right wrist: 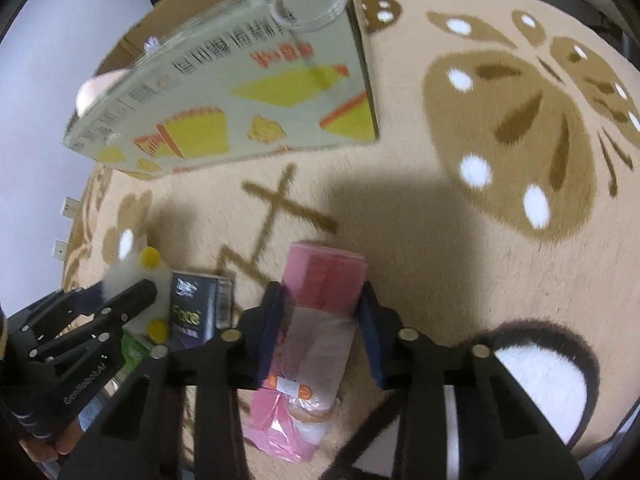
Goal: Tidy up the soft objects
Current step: 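Lift white keychain toward box with left tool while right tool carries pink roll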
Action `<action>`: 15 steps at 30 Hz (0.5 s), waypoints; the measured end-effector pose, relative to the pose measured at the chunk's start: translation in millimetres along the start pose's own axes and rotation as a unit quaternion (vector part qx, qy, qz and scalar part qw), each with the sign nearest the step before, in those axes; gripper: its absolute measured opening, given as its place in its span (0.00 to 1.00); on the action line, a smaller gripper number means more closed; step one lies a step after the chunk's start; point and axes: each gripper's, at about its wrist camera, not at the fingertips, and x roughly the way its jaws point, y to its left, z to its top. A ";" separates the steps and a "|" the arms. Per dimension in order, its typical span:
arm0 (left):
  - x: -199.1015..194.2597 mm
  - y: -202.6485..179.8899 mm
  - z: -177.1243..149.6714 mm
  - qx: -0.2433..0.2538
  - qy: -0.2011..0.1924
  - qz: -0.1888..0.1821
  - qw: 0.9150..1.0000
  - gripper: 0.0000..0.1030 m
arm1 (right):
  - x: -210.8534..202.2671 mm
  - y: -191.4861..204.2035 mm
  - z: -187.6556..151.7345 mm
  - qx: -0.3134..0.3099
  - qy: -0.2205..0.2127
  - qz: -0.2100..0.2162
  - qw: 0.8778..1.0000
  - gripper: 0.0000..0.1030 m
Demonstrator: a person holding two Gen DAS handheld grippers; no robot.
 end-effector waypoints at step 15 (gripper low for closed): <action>-43.8 22.6 8.5 -0.040 -0.086 0.035 0.995 0.27 | -49.8 3.7 5.3 -0.019 -0.105 0.018 0.994 0.17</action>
